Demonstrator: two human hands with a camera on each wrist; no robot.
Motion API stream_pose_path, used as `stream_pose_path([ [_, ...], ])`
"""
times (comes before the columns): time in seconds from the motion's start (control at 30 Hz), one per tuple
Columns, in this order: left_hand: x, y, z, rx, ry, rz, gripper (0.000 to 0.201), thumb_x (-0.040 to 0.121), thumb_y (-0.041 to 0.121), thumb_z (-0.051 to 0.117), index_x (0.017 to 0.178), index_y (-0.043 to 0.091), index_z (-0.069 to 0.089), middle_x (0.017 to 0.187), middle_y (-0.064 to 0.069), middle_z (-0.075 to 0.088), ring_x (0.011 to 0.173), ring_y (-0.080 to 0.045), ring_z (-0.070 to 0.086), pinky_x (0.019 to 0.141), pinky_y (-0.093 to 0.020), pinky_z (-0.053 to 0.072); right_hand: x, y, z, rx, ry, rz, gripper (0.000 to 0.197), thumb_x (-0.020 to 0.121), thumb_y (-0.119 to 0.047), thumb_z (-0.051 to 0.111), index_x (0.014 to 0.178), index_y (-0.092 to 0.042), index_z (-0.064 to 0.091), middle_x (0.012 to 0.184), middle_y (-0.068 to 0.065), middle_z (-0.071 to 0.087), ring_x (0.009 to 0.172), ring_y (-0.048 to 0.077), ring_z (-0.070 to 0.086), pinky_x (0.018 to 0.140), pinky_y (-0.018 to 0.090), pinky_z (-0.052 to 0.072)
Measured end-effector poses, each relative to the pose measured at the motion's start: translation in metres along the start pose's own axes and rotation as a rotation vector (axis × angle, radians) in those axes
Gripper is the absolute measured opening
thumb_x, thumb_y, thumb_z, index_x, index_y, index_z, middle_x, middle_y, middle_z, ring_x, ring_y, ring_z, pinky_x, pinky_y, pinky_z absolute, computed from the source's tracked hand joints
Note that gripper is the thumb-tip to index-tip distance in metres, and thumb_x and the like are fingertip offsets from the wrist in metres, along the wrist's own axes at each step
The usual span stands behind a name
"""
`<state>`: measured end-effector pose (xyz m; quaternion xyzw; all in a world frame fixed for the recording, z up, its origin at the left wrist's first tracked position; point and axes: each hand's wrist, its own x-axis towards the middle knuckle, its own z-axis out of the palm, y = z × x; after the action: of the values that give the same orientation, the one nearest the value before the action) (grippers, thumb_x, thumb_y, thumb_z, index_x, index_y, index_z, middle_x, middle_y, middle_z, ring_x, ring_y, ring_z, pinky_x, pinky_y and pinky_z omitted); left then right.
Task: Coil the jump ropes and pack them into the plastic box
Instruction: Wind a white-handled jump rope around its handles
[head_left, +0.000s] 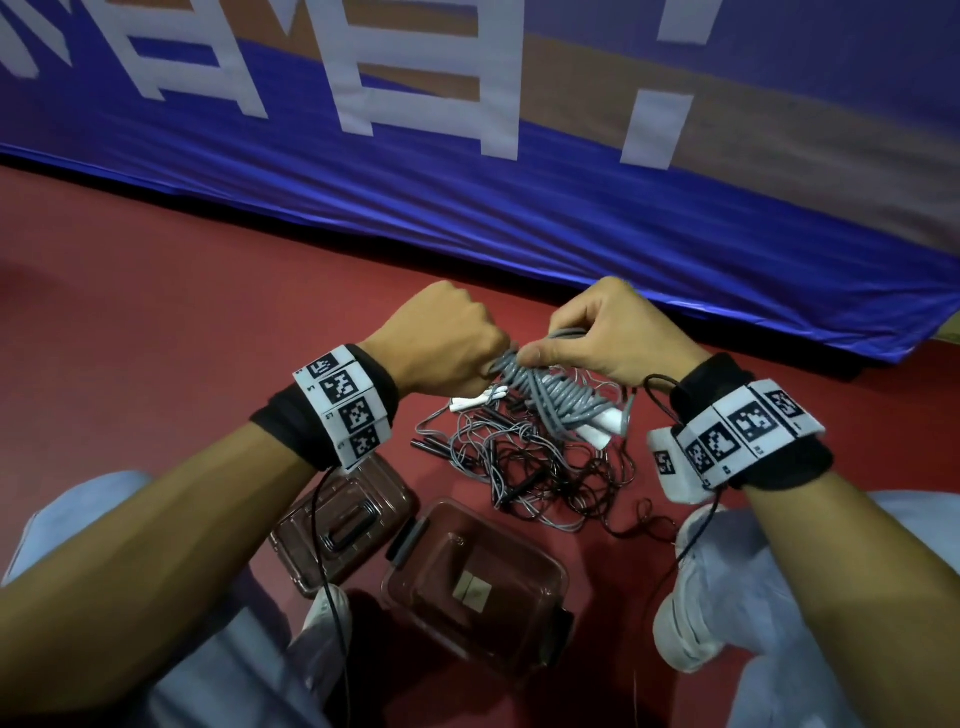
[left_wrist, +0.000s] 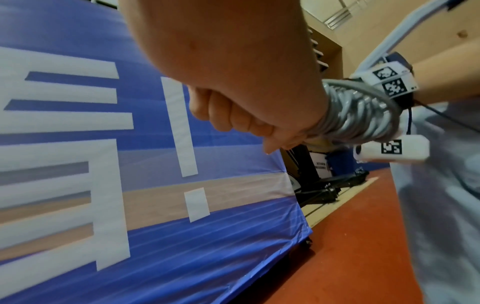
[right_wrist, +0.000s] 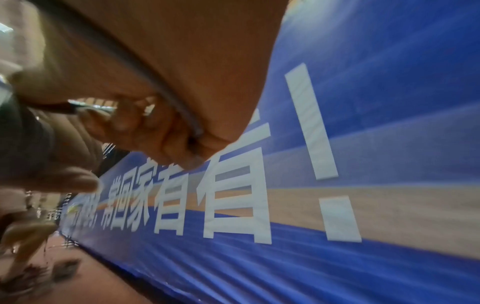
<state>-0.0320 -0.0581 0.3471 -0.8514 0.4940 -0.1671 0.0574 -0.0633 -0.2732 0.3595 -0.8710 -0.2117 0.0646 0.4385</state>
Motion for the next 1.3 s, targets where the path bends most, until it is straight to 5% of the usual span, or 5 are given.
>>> stream_pose_path([
  [0.33,-0.001,0.005,0.001,-0.114,0.024,-0.023,0.028,0.077,0.031,0.044,0.053,0.017,0.04,0.043,-0.003,0.046,0.034,-0.029,0.039,0.044,-0.024,0.031,0.0,0.008,0.012,0.025,0.028,0.041,0.087,0.063,-0.085,0.066,0.055,0.001,0.05,0.049,0.005,0.039,0.048,0.017,0.031,0.049,0.029,0.024],
  [0.53,0.004,0.019,-0.012,-0.401,0.221,-0.428,0.037,0.074,0.025,0.051,0.049,0.019,0.025,0.04,0.006,0.024,0.035,-0.018,0.019,0.045,-0.023,0.017,0.01,0.006,0.041,0.35,0.228,0.239,0.039,0.104,-0.003,0.05,0.073,-0.025,0.046,0.06,-0.014,0.054,0.044,-0.006,0.053,0.049,0.01,0.041],
  [0.83,0.004,0.008,-0.005,-0.498,0.12,-0.907,0.029,0.075,0.028,0.055,0.054,0.012,0.045,0.053,-0.004,0.051,0.053,-0.035,0.051,0.052,-0.03,0.035,0.024,0.0,0.103,0.276,0.356,0.219,0.055,0.111,-0.034,0.031,0.06,-0.021,0.047,0.051,-0.008,0.042,0.042,0.006,0.035,0.052,0.03,0.026],
  [1.1,0.005,0.002,0.013,-0.245,-0.111,-0.973,0.035,0.087,0.033,0.059,0.065,0.013,0.041,0.07,-0.008,0.053,0.061,-0.031,0.047,0.061,-0.035,0.038,-0.01,-0.01,0.127,-0.24,0.288,0.112,0.052,0.096,0.001,0.05,0.141,-0.015,0.03,0.068,0.004,0.056,0.05,0.019,0.054,0.044,0.035,0.037],
  [1.3,0.005,0.005,0.01,-0.237,-0.226,-0.808,0.02,0.086,0.023,0.059,0.077,0.009,0.047,0.086,-0.018,0.064,0.081,-0.042,0.063,0.063,-0.037,0.039,-0.017,-0.021,0.092,0.065,0.158,-0.007,0.012,0.099,-0.023,0.062,0.11,-0.018,0.058,0.069,-0.003,0.062,0.054,0.009,0.057,0.051,0.026,0.044],
])
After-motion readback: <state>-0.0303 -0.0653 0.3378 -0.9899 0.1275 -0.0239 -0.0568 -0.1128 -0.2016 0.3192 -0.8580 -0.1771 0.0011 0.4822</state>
